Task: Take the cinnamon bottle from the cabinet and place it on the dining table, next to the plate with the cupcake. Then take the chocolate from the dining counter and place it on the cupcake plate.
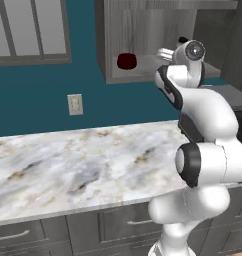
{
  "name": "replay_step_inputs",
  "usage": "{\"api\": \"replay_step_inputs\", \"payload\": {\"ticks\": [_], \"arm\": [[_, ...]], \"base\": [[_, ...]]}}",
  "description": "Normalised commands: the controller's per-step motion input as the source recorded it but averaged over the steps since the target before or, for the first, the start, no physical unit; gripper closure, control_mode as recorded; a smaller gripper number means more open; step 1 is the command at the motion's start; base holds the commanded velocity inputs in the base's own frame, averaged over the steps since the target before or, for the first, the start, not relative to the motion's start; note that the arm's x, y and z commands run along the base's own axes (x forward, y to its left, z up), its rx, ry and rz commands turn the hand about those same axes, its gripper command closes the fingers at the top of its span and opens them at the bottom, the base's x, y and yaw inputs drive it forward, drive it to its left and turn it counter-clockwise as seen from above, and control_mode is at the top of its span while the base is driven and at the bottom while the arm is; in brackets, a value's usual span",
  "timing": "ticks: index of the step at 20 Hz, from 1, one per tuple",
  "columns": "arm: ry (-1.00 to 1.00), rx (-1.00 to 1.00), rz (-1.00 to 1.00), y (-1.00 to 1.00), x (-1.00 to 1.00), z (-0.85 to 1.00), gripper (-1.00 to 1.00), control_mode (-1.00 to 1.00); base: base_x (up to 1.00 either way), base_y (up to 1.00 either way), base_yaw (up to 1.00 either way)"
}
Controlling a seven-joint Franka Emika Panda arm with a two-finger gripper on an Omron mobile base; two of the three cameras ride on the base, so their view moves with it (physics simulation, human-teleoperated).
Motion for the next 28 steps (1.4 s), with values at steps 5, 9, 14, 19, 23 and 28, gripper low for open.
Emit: {"api": "replay_step_inputs", "payload": {"ticks": [5, 9, 14, 19, 23, 28], "arm": [[0.00, 0.04, 0.04, 0.23, -0.66, 0.07, 1.00, -1.00], [0.04, 0.00, 0.10, 0.23, -0.71, 0.06, 1.00, -1.00], [0.07, 0.00, 0.15, 0.26, -0.67, -0.03, 1.00, -1.00], [0.04, 0.00, 0.23, 0.24, -0.62, -0.18, 1.00, -1.00], [0.00, -0.03, 0.16, 0.28, -0.62, -0.17, 1.00, -1.00], [0.00, -0.06, 0.02, 0.20, -0.63, -0.11, 1.00, -1.00]], "base": [[0.00, 0.00, 0.00], [0.00, 0.00, 0.00], [0.00, 0.00, 0.00], [0.00, 0.00, 0.00], [0.00, 0.00, 0.00], [0.00, 0.00, 0.00]]}}
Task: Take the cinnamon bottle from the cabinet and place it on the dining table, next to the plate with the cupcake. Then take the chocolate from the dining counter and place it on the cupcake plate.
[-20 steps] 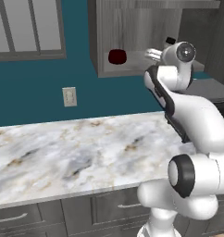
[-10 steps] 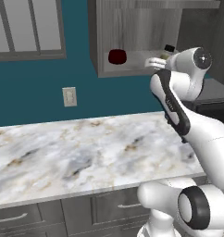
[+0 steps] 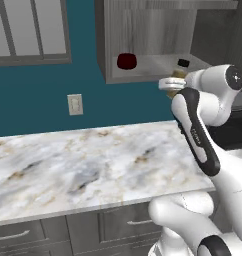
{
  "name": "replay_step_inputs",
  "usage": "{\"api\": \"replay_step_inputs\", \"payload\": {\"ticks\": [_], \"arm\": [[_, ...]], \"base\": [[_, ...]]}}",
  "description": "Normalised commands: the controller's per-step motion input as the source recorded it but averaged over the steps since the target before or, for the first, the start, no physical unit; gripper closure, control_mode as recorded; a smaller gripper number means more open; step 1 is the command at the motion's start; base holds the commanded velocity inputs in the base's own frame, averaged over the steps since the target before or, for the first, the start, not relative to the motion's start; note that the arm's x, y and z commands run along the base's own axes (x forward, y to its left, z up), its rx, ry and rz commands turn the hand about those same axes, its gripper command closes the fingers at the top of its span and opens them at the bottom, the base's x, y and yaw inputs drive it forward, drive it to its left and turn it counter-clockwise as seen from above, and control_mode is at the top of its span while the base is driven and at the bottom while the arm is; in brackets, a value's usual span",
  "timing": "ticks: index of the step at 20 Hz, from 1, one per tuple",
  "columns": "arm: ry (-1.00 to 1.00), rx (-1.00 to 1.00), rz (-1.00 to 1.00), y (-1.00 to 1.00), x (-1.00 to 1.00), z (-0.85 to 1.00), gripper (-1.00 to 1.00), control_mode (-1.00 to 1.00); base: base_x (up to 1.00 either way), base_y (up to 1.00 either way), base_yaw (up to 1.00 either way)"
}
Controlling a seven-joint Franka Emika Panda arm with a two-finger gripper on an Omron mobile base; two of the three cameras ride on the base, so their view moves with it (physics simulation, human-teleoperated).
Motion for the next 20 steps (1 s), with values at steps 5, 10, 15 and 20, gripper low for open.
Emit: {"api": "replay_step_inputs", "payload": {"ticks": [5, 10, 15, 20], "arm": [[0.00, -0.16, 0.02, 0.25, -0.62, -0.15, 1.00, -1.00], [0.04, -0.07, 0.00, 0.19, -0.50, -0.09, 1.00, -1.00], [0.08, 0.00, 0.00, 0.07, -0.30, -0.02, 1.00, -1.00], [0.00, -0.01, 0.00, 0.00, 0.00, 0.00, 1.00, 1.00]], "base": [[0.00, 0.00, 0.00], [0.00, 0.00, 0.00], [0.00, 0.00, 0.00], [0.00, 0.00, 0.00]]}}
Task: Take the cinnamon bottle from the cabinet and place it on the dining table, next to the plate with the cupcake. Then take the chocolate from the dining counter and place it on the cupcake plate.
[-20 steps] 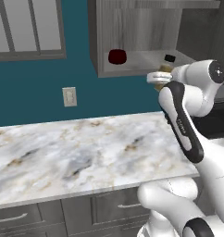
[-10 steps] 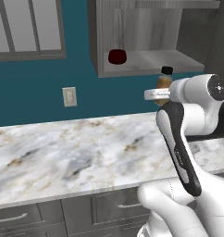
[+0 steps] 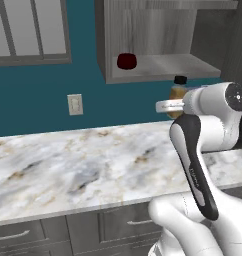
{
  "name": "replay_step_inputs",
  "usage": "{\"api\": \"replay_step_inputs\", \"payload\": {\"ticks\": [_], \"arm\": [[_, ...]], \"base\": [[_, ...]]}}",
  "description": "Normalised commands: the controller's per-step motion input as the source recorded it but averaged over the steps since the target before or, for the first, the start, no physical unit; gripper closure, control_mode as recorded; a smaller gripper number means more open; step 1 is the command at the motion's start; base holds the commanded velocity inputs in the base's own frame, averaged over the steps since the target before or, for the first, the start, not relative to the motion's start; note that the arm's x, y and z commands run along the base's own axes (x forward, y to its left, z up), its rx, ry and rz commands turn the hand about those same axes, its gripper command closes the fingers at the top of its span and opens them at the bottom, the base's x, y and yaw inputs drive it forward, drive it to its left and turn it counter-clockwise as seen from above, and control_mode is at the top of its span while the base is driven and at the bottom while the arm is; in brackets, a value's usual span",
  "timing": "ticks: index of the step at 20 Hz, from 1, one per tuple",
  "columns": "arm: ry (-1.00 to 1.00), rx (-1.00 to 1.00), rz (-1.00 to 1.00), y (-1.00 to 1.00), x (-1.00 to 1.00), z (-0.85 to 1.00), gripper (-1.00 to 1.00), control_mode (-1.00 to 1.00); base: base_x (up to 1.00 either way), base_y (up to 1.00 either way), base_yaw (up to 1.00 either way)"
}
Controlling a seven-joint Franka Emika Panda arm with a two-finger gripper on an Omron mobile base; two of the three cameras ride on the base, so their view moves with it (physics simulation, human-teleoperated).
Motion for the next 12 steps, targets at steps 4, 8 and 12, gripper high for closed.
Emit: {"api": "replay_step_inputs", "payload": {"ticks": [4, 8, 12], "arm": [[0.00, 0.00, 0.00, 0.00, 0.00, 0.00, 1.00, 1.00], [0.00, 0.00, 0.00, 0.00, 0.00, 0.00, 1.00, 1.00], [0.00, 0.00, 0.00, 0.00, 0.00, 0.00, 1.00, 1.00]], "base": [[-0.32, 0.03, 0.00], [-0.58, 0.09, 0.07], [-0.61, 0.03, 0.43]]}}
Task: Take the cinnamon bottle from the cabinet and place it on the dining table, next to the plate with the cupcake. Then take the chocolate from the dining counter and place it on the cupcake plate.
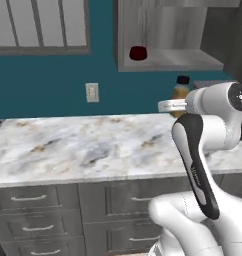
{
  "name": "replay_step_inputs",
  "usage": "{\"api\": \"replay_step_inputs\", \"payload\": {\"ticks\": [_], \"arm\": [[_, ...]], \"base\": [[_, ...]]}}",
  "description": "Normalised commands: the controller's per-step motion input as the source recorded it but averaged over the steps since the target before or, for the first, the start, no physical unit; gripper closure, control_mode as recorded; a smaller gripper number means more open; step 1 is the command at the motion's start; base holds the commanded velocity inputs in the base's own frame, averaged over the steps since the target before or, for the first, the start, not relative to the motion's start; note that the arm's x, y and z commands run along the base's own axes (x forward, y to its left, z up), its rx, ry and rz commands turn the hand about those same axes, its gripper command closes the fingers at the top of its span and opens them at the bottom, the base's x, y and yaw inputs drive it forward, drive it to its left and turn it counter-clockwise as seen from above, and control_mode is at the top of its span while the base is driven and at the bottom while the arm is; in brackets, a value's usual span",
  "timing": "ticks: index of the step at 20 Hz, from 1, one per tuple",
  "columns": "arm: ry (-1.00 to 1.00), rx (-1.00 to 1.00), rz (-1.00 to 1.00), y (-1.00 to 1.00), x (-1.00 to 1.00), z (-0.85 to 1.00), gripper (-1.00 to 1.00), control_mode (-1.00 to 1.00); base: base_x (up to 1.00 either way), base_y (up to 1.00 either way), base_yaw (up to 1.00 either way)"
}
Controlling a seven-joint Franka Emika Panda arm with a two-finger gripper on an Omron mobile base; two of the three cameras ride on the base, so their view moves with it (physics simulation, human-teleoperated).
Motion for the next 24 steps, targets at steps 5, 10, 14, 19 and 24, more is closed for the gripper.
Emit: {"api": "replay_step_inputs", "payload": {"ticks": [5, 10, 14, 19, 24], "arm": [[0.00, 0.00, 0.00, 0.00, 0.00, 0.00, 1.00, 1.00], [0.00, 0.00, 0.00, 0.00, 0.00, 0.00, 1.00, 1.00], [0.00, 0.00, 0.00, 0.00, 0.00, 0.00, 1.00, 1.00], [0.00, 0.00, 0.00, 0.00, 0.00, 0.00, 1.00, 1.00], [0.00, 0.00, 0.00, 0.00, 0.00, 0.00, 1.00, 1.00]], "base": [[-0.32, 0.07, 0.85], [-0.06, 0.01, 1.00], [-0.05, 0.00, 1.00], [-0.04, 0.00, 1.00], [-0.01, 0.00, 1.00]]}}
